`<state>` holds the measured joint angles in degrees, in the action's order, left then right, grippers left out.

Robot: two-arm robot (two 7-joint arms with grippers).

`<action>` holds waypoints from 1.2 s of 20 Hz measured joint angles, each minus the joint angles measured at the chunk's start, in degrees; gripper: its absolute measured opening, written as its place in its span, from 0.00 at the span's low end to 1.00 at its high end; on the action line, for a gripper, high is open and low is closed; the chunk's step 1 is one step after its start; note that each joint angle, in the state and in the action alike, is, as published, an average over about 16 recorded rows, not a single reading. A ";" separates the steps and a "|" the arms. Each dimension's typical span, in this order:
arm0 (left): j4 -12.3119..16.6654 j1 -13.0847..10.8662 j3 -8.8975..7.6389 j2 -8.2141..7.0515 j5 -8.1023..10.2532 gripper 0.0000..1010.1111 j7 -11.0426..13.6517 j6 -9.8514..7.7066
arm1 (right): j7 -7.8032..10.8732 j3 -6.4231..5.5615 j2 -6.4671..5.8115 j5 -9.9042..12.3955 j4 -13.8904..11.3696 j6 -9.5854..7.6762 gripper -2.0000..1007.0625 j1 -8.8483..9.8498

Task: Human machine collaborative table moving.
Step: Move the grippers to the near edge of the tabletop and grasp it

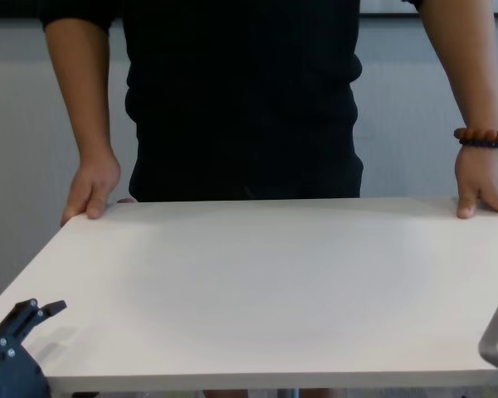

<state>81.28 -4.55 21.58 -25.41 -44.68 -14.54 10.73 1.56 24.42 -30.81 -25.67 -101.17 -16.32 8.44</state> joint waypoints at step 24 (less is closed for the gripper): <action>0.19 -0.11 0.08 -0.21 0.29 0.99 0.26 -0.06 | 2.80 1.77 1.44 -8.81 4.95 -0.55 1.00 -4.77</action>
<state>81.47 -4.66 21.65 -25.63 -44.39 -14.28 10.67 4.35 26.18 -29.37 -34.48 -96.21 -16.86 3.67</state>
